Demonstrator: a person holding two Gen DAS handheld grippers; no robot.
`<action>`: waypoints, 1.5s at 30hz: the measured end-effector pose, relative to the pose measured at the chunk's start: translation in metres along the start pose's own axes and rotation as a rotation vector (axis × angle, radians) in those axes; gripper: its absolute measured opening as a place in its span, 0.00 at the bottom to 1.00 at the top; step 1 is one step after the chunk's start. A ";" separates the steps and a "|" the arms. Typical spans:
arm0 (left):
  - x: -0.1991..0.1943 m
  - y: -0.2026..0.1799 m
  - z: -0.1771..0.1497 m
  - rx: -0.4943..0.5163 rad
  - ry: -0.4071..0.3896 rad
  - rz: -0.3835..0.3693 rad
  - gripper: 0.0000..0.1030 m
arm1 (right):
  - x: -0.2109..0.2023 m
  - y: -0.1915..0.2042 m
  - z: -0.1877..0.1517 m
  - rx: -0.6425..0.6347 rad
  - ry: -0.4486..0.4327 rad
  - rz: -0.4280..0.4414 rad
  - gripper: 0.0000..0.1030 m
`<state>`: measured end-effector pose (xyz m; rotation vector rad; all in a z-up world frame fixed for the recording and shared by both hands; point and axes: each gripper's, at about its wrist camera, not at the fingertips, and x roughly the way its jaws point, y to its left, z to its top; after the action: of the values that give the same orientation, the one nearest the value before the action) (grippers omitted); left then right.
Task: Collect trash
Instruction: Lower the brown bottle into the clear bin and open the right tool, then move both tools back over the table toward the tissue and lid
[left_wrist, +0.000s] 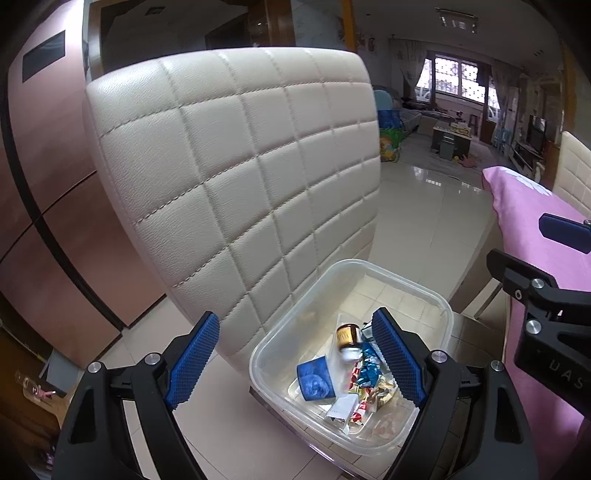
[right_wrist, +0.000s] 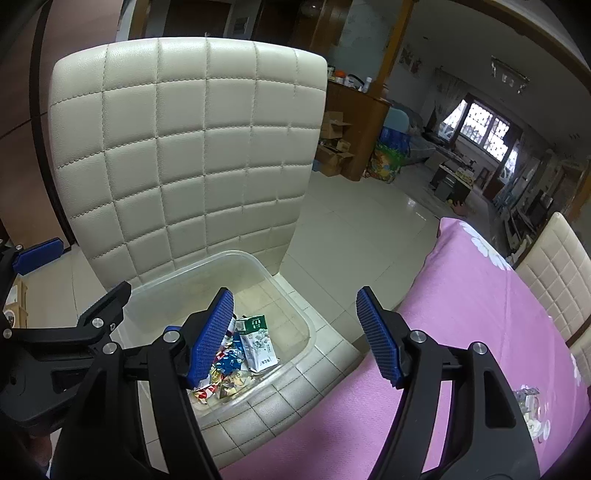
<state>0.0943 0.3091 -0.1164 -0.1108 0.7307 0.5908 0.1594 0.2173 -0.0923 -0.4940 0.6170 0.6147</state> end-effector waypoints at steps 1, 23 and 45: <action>-0.002 -0.002 0.000 0.004 -0.004 -0.002 0.80 | -0.001 -0.002 -0.001 0.001 0.001 -0.002 0.67; -0.072 -0.095 -0.004 0.166 -0.076 -0.171 0.80 | -0.068 -0.085 -0.062 0.111 -0.015 -0.156 0.67; -0.107 -0.340 -0.032 0.511 0.011 -0.512 0.80 | -0.098 -0.294 -0.216 0.418 0.168 -0.417 0.52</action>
<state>0.1968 -0.0336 -0.1062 0.1707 0.8064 -0.0934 0.2070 -0.1572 -0.1104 -0.2672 0.7531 0.0421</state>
